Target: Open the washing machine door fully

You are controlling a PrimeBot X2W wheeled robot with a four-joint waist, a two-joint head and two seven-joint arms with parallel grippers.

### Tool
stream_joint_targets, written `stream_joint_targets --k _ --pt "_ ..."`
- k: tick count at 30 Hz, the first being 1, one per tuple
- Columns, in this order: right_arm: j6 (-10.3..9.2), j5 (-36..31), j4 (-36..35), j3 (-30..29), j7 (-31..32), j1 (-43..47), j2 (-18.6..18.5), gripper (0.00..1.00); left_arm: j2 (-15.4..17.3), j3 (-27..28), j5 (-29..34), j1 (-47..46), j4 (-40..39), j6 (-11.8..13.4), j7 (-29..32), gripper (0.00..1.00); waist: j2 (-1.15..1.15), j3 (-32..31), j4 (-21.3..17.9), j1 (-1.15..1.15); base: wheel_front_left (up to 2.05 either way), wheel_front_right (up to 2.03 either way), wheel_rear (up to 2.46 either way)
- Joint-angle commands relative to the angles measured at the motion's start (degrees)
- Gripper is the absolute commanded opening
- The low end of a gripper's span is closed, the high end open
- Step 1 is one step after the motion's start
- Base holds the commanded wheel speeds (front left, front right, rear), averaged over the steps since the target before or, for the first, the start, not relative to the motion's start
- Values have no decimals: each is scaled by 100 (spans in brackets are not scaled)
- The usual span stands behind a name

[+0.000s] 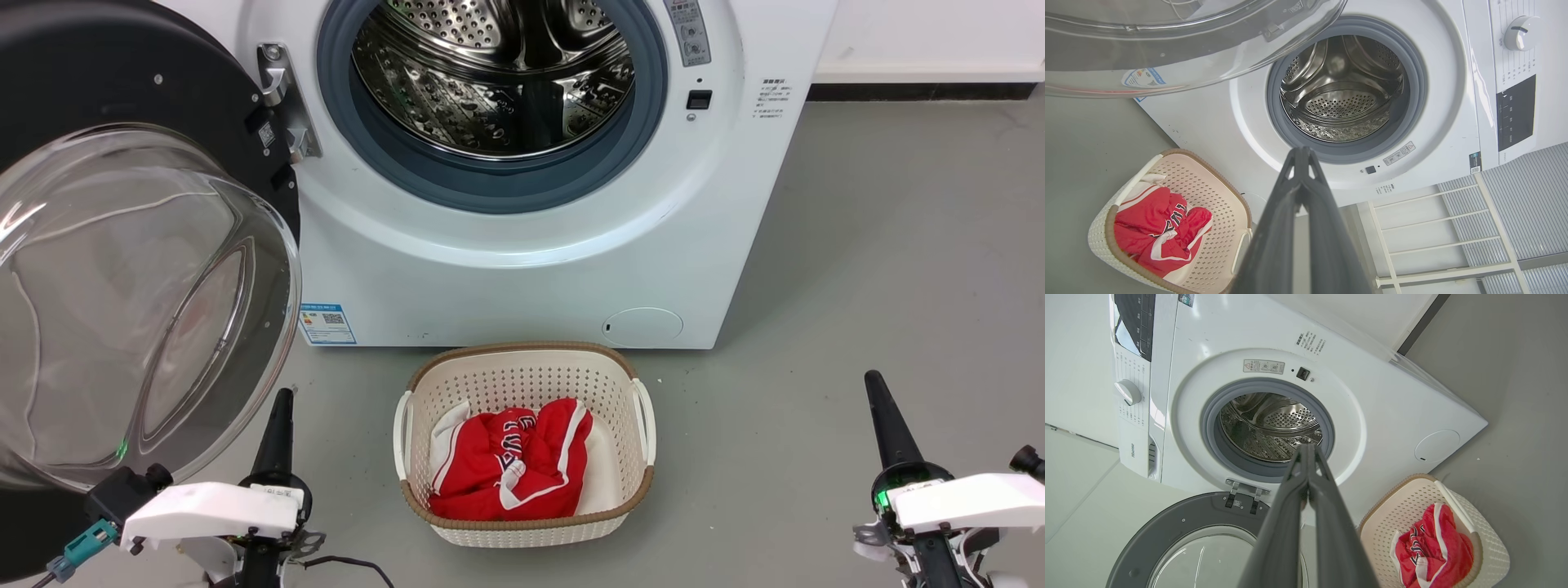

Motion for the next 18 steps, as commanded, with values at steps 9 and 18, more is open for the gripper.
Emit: stream_joint_targets --k 9,18 --pt "1 611 64 -39 140 -158 -35 0 -2 66 -594 -117 10 -49 148 0 0 -31 -10 0 0 0 0" --pt "1 1195 165 -68 260 -188 -27 0 -16 100 -1178 -120 55 -75 297 0 0 -68 -23 0 0 0 0"
